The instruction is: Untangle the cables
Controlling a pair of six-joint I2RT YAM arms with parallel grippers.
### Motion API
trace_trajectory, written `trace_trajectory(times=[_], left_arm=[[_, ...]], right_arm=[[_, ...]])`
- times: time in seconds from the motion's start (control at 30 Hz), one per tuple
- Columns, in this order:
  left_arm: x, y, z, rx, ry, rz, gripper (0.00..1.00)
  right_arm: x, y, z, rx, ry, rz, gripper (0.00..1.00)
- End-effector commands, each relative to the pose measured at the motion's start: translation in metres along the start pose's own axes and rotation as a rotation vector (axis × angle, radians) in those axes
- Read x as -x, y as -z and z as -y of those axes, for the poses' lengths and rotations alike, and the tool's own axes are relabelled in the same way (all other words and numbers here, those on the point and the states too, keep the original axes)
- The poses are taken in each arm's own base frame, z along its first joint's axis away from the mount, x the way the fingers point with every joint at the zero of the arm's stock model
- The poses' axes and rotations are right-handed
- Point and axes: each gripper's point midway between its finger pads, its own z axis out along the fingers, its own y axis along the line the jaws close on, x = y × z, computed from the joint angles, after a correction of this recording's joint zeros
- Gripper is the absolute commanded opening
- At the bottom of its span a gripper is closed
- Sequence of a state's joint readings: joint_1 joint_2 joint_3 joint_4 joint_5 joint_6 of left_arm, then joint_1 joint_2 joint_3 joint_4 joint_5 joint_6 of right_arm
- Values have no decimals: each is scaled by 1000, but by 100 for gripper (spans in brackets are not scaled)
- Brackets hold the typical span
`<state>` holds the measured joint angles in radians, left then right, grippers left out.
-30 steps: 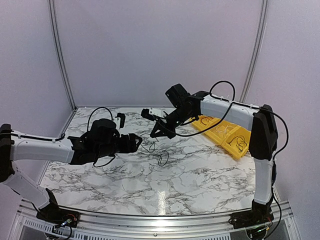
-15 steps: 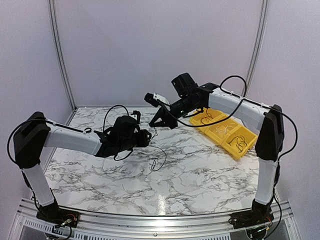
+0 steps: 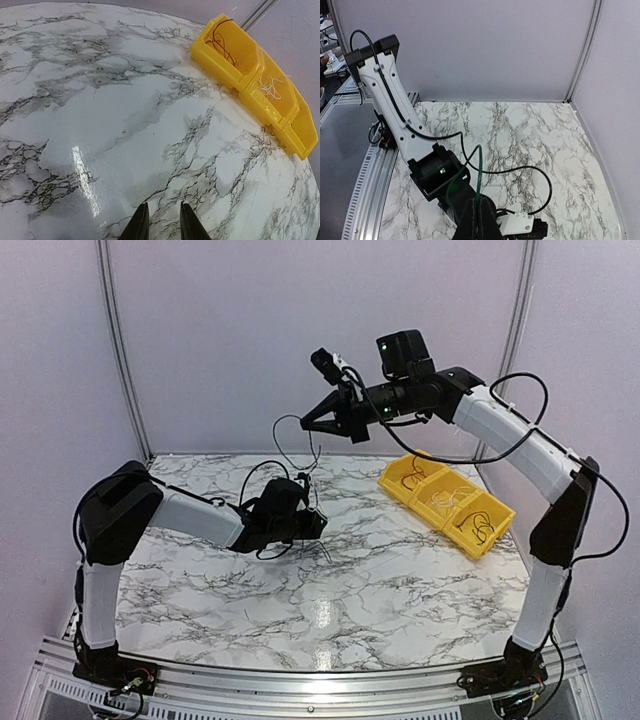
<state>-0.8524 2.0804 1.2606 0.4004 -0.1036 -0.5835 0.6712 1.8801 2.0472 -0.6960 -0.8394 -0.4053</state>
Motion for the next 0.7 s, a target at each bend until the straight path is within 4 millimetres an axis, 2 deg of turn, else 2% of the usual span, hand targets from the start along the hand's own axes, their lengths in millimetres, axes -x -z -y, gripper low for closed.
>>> trace_trajectory(times=[0.0,0.07,0.13,0.27,0.4,0.47,0.53,0.67], left_arm=[[-15,-10,4,-46,9,-49,23],[-18,-7,0,-41,5,-56,22],[-16,3,-2,-37,-11,-53,22],[-14,41,-22,16,-13,-37,24],[-19,89,-52,120,-24,-26,37],[-15,112,-63,165,-40,1,42],[-5,131,-56,136,-84,32,45],[31,154,-16,54,-254,112,53]], right_arm=[[75,41,-7,-59,114,161,0],[88,49,-6,-78,136,192,0],[87,51,-2,-92,141,190,0],[60,41,11,-94,86,144,0],[36,28,16,-64,33,112,0],[25,20,19,-49,1,99,0],[14,13,25,-50,-32,84,0],[-7,0,31,-29,-93,59,0]])
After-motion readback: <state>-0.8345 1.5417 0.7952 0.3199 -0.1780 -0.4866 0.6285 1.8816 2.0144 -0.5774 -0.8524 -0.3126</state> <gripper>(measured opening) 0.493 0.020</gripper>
